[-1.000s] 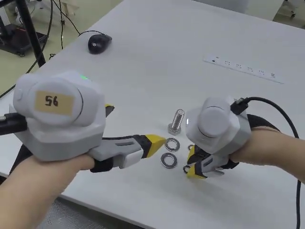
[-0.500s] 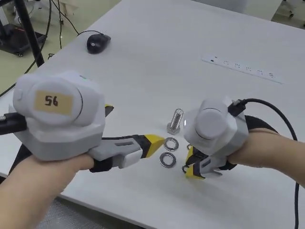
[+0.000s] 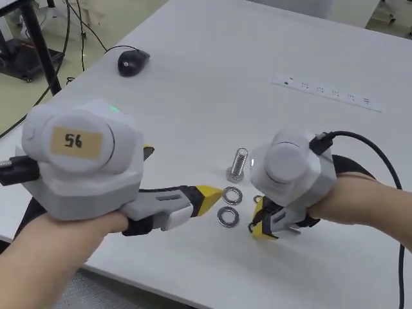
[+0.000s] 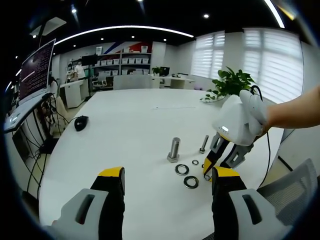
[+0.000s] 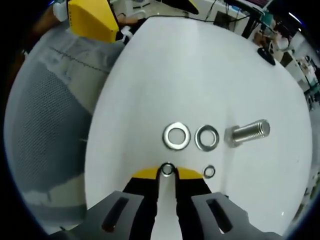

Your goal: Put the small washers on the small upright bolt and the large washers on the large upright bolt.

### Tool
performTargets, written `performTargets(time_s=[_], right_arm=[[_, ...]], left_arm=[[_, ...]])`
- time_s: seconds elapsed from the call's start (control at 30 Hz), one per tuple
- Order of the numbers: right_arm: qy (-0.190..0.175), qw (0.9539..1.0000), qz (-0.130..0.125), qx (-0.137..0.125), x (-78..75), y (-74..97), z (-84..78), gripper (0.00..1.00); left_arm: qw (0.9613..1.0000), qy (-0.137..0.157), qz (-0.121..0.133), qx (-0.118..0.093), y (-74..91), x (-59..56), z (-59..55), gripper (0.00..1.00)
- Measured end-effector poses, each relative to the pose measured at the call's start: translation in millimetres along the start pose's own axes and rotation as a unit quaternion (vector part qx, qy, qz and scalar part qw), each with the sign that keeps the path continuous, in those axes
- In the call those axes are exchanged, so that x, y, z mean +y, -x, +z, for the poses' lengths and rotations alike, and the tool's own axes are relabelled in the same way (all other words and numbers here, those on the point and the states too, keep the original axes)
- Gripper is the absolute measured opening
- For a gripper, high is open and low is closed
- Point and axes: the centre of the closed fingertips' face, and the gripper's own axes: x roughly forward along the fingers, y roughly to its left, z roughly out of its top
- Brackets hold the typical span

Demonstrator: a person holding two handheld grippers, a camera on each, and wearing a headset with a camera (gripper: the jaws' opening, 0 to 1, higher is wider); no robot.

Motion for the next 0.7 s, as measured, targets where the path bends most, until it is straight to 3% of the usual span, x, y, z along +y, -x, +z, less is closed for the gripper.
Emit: performTargets(time_s=[0.07, 0.17, 0.43, 0.57, 0.7], right_arm=[[-0.018, 0.9997, 0.005, -0.018, 0.4, 6.5, 3.5, 0.12], [-0.024, 0.9995, -0.003, -0.020, -5.3, 20.9, -3.2, 0.12], [-0.063, 0.9966, -0.040, -0.034, -27.1, 71.5, -35.3, 0.12], [-0.072, 0.9957, -0.054, -0.024, -37.3, 87.5, -51.7, 0.12], [-0.073, 0.9951, -0.064, -0.020, -49.4, 95.7, -55.7, 0.12]], left_arm=[[1.0000, -0.002, 0.000, 0.001, 0.0, -0.2, -0.1, 0.70], [1.0000, -0.004, -0.001, 0.004, -1.3, -1.2, -0.1, 0.70], [0.9998, -0.015, -0.010, 0.006, -7.8, -7.8, 6.1, 0.70], [0.9997, -0.022, -0.013, 0.007, -9.1, -9.9, 9.3, 0.70], [0.9995, -0.025, -0.015, 0.008, -9.0, -11.7, 10.0, 0.70]])
